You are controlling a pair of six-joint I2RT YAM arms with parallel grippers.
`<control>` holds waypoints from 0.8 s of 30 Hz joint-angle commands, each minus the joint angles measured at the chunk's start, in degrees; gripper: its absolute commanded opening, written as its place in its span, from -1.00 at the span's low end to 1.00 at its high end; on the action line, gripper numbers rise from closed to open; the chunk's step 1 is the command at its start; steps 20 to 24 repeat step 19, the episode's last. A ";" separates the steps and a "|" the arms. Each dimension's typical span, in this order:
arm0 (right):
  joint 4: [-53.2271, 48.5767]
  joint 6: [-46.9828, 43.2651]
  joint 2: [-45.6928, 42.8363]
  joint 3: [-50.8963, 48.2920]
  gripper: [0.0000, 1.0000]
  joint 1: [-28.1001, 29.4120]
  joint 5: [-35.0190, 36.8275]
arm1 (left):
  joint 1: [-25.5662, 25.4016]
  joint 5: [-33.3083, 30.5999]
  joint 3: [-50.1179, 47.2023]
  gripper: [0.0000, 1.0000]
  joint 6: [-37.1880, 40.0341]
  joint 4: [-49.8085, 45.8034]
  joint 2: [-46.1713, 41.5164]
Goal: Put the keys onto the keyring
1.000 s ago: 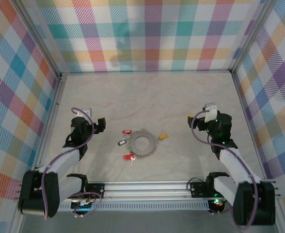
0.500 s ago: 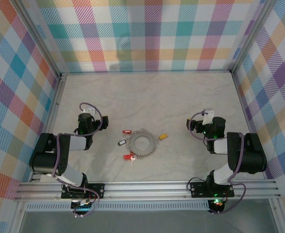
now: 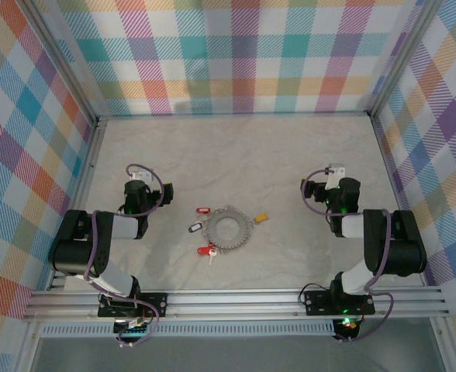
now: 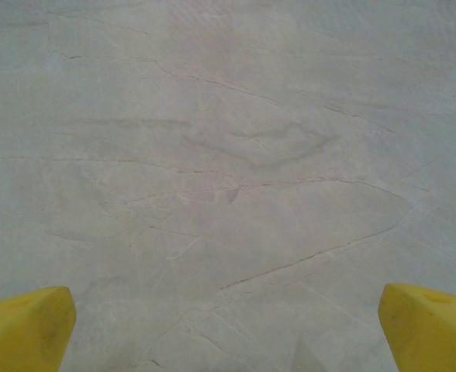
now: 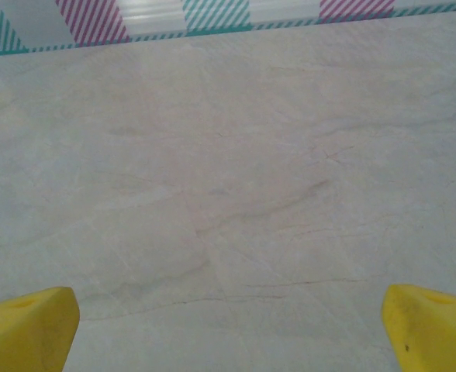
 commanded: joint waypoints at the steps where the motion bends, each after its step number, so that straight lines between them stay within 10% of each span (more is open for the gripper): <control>1: -0.80 -0.63 -0.52 1.16 0.99 0.69 0.97 | 0.67 0.65 0.77 1.00 -0.45 1.69 0.22; 24: -0.41 -1.08 -0.57 0.92 0.99 1.73 3.80 | 0.49 0.35 0.78 1.00 -0.41 1.76 0.20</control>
